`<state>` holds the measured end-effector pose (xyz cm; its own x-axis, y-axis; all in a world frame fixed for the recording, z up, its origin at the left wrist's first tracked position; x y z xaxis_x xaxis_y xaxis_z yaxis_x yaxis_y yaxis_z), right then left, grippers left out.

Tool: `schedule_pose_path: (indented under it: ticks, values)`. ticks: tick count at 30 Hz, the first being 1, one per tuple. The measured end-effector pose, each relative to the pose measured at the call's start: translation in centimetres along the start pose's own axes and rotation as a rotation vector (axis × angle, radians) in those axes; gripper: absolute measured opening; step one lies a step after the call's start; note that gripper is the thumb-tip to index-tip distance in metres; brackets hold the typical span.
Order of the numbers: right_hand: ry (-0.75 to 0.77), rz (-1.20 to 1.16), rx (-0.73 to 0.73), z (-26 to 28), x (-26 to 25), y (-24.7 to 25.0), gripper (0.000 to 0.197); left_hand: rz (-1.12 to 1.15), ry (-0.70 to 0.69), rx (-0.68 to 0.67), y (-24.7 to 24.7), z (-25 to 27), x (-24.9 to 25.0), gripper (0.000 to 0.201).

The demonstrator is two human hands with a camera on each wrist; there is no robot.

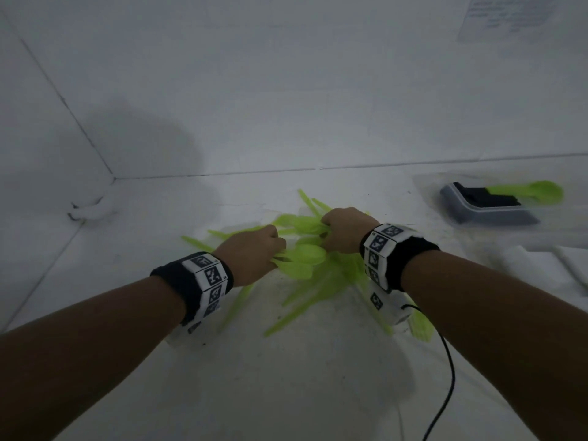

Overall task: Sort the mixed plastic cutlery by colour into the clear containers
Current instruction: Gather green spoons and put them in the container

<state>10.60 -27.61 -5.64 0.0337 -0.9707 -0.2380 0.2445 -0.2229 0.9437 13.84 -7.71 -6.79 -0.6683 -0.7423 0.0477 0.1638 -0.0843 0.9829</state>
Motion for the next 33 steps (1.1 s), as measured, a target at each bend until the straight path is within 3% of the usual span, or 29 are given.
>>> schedule_pose_path:
  ticks: [4,9,13,17,20,23,30,33]
  values:
    - [0.001,0.011,0.023,-0.1,0.4,-0.1,0.041,-0.015,-0.034,0.026,0.4,0.3,0.5,0.027]
    - [-0.014,-0.052,0.109,-0.4,1.3,-0.5,0.025,0.231,-0.002,0.083,1.5,0.9,1.1,0.024]
    - [-0.065,-0.272,0.394,0.1,1.4,1.2,0.032,0.325,-0.007,0.11,1.9,1.0,1.5,0.03]
    - [-0.127,-0.541,0.703,1.4,1.6,4.0,0.025,0.4,-0.001,0.133,2.2,0.5,1.8,0.058]
    - [-0.169,-0.735,0.849,2.8,2.5,5.3,0.024,0.425,-0.005,0.175,2.3,0.2,2.5,0.057]
    - [-0.25,-0.832,0.958,4.2,4.2,5.4,0.023,0.475,-0.012,0.108,2.0,0.0,3.6,0.051]
    - [-0.339,-0.906,0.907,7.7,8.0,2.7,0.012,0.476,-0.105,0.036,1.2,-0.3,7.0,0.025]
    - [-0.41,-0.807,0.696,8.8,9.7,0.7,0.015,0.341,-0.167,-0.028,0.5,-0.5,8.4,0.025]
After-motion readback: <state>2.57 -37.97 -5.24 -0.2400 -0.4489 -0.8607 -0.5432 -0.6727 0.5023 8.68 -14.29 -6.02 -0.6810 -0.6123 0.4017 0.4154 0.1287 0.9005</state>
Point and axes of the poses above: each hand's wrist, its own z-axis away from the middle knuckle, its own y-axis out of the back of the hand, x = y × z, the point moved 4 cm from there along -z, towards the middle knuckle, and after that the axes turned 12 degrees about y, right-handed, at the moved point
